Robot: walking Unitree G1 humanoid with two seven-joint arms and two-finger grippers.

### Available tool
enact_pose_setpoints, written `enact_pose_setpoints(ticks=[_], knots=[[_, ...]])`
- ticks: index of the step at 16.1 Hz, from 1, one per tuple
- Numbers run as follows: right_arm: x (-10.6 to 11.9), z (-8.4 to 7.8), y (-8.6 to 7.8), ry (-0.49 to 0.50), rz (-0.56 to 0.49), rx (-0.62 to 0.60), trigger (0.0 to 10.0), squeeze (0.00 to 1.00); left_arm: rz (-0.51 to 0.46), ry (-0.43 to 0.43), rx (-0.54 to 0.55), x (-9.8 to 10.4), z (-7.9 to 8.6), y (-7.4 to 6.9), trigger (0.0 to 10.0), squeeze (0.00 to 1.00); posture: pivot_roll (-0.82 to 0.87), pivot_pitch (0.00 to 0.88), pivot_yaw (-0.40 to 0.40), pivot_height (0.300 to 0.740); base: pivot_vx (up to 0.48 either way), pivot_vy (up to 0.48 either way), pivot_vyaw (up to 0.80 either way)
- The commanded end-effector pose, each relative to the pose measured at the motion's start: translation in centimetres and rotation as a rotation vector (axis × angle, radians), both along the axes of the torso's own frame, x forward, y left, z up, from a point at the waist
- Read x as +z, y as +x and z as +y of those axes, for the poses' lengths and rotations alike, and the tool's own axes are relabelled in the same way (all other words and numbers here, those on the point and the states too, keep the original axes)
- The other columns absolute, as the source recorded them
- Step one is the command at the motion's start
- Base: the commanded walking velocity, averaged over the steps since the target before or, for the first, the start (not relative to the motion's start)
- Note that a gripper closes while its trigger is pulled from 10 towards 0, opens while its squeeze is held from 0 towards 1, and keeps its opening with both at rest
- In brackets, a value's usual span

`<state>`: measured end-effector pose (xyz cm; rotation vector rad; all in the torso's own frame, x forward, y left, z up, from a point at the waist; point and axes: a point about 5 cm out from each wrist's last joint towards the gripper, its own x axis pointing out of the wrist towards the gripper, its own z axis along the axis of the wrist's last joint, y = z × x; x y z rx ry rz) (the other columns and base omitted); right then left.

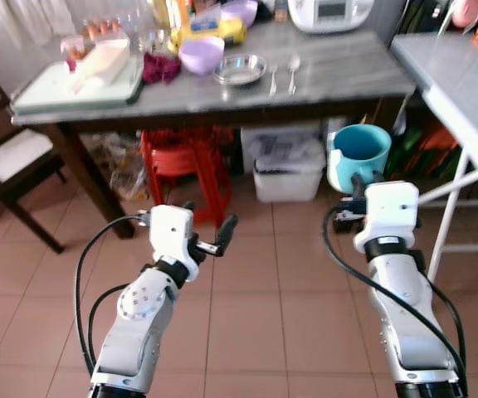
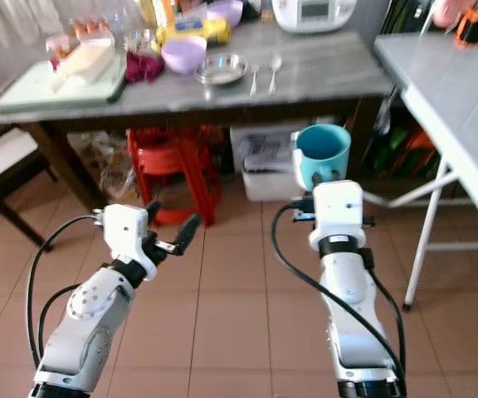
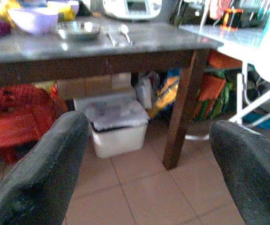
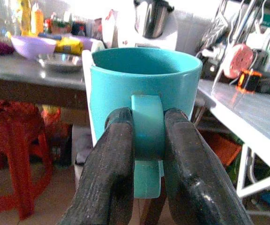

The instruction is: Setting the table

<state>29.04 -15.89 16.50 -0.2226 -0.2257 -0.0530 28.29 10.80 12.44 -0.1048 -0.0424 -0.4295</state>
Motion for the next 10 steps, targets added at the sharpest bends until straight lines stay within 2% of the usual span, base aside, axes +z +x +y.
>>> enact_pose_setpoints(ticks=[1,10], knots=[[0.60,1.02,-0.03,0.014,-0.030,0.035,10.0,0.00,-0.003,0.015,0.030,-0.03,0.95,0.06,10.0,0.00,-0.08,0.087,0.083,0.740,0.352,0.000,0.00],[0.55,0.92,-0.08,0.014,-0.029,0.028,10.0,0.00,0.000,0.019,0.014,-0.10,0.75,0.09,10.0,0.00,-0.09,0.087,0.088,0.740,0.358,0.000,0.00]])
